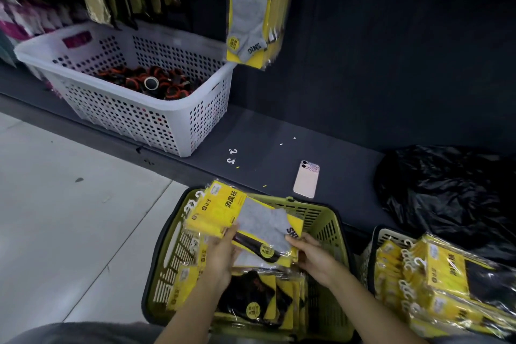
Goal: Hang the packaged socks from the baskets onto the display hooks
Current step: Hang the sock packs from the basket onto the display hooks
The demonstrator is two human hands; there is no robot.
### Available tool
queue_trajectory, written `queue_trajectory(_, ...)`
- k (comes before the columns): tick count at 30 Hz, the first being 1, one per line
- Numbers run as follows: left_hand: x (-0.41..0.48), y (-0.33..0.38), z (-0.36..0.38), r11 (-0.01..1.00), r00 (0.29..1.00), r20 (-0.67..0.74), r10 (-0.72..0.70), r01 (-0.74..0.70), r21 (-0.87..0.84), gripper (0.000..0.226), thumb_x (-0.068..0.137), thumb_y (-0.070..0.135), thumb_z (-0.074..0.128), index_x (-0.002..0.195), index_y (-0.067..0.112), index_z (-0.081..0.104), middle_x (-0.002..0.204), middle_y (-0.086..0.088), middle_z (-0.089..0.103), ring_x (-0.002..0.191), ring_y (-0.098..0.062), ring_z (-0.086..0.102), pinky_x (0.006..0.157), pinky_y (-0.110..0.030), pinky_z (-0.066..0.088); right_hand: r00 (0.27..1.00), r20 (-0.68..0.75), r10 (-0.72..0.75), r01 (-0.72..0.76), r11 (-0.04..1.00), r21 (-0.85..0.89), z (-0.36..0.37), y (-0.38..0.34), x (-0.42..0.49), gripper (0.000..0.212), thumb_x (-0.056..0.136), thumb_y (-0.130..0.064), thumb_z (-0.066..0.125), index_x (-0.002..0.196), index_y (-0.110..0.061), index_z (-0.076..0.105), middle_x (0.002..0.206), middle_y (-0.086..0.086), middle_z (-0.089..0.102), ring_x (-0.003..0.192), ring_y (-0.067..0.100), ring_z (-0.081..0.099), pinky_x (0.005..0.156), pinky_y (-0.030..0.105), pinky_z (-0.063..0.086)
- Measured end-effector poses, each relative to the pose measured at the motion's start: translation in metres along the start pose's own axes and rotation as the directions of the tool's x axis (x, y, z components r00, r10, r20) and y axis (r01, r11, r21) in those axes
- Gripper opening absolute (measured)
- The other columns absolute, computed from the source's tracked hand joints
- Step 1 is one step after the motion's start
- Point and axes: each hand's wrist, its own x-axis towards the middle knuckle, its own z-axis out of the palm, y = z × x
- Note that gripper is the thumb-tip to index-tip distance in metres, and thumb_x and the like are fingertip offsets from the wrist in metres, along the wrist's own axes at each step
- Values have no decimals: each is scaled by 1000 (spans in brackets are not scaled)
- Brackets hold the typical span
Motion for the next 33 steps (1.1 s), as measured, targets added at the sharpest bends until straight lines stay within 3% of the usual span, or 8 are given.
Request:
queue_trajectory(2,-17,17,14,994,994,17,106,-106,3,43,88,23,65,123,1,53,113,-29,60,105,-36,61,85,-40,53,998,32,-54,56,996,-70,7,-15,-15,25,82,-13,71,104,-8,61,89,3,70,74,15,66,63,27,53)
queue_trajectory(4,-28,42,28,971,971,30,236,-237,35,48,87,22,66,127,0,52,122,-25,60,112,-37,58,97,-51,47,983,-14,-180,175,968,-179,13,-37,-26,42,78,-12,75,115,-3,58,103,6,70,82,15,66,67,23,52)
queue_trajectory(10,-63,135,67,759,783,197,589,-621,197,15,77,25,77,89,25,68,88,9,72,86,-8,68,71,-17,51,760,-23,-649,603,719,-346,49,-145,-63,59,81,-23,74,131,-21,43,130,-8,46,120,10,47,103,29,40)
queue_trajectory(15,-83,203,91,645,677,265,687,-736,206,20,68,25,83,80,24,68,69,17,71,64,6,65,53,-6,45,701,97,-706,710,681,-179,97,-211,-93,31,84,-22,70,112,-14,60,108,6,70,93,13,68,84,29,54)
queue_trajectory(19,-84,241,97,603,643,260,720,-766,223,31,67,35,82,91,24,67,77,16,72,70,6,64,59,-11,46,660,91,-745,749,646,-144,125,-242,-100,21,84,-21,70,100,-9,66,93,6,74,81,16,71,76,32,56)
queue_trajectory(24,-76,285,84,523,579,302,757,-814,252,41,81,57,51,60,22,50,38,16,42,38,3,43,52,-11,40,647,62,-760,760,638,-121,145,-272,-89,15,88,-19,65,96,-6,65,85,6,73,76,16,68,69,28,55)
queue_trajectory(26,-68,305,75,488,555,244,795,-824,287,50,79,62,46,59,20,30,44,11,29,43,-6,34,54,-22,32,648,26,-761,759,642,-111,154,-287,-81,17,92,-16,60,95,1,63,85,11,68,77,22,62,73,33,49)
queue_trajectory(33,-42,366,49,418,458,95,884,-864,280,51,92,47,47,52,20,30,38,11,27,37,-4,28,47,-20,26,611,-38,-791,782,610,-125,194,-339,-52,16,94,-13,55,96,3,58,80,18,57,73,25,53,64,36,44)
